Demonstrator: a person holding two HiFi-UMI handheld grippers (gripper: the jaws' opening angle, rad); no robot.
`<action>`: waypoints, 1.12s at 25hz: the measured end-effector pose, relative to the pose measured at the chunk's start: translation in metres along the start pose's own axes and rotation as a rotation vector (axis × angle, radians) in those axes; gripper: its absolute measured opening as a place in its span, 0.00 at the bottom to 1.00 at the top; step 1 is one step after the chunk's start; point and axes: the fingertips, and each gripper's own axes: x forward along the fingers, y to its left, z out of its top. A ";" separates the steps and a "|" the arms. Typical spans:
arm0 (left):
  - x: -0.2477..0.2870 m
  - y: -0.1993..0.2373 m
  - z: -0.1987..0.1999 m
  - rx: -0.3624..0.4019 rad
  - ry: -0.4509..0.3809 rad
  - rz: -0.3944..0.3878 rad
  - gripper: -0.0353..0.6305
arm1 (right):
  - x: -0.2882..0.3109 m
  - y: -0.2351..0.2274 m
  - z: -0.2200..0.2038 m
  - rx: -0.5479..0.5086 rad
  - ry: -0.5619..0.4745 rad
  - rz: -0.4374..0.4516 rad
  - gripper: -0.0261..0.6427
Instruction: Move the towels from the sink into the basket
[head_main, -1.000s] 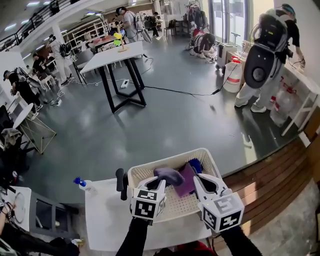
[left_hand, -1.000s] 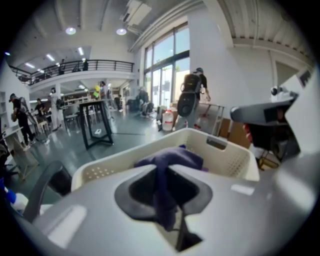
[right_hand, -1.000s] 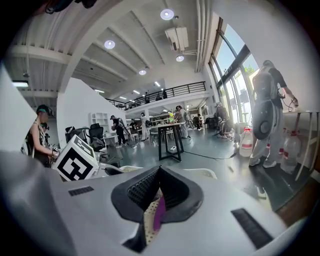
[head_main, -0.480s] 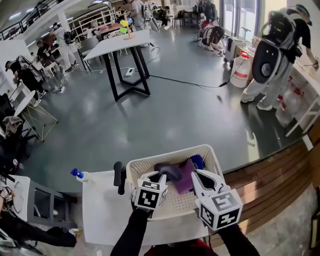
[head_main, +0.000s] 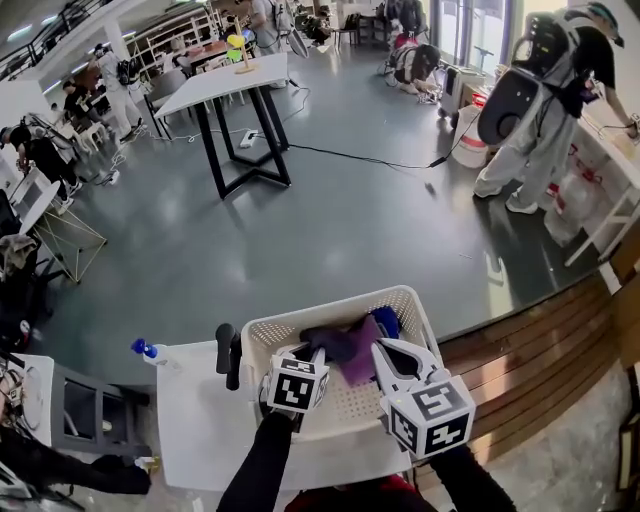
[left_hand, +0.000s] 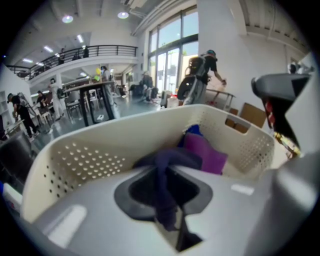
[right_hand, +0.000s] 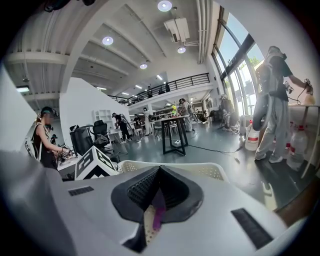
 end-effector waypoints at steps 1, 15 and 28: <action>0.001 0.001 -0.001 -0.003 0.007 0.001 0.15 | 0.000 -0.001 0.001 0.002 0.001 0.000 0.05; 0.024 0.007 -0.013 0.014 0.075 0.008 0.17 | 0.006 -0.008 -0.001 0.009 0.022 -0.004 0.05; 0.019 0.009 -0.005 0.024 0.046 0.008 0.26 | 0.009 -0.003 0.001 0.014 0.022 -0.017 0.05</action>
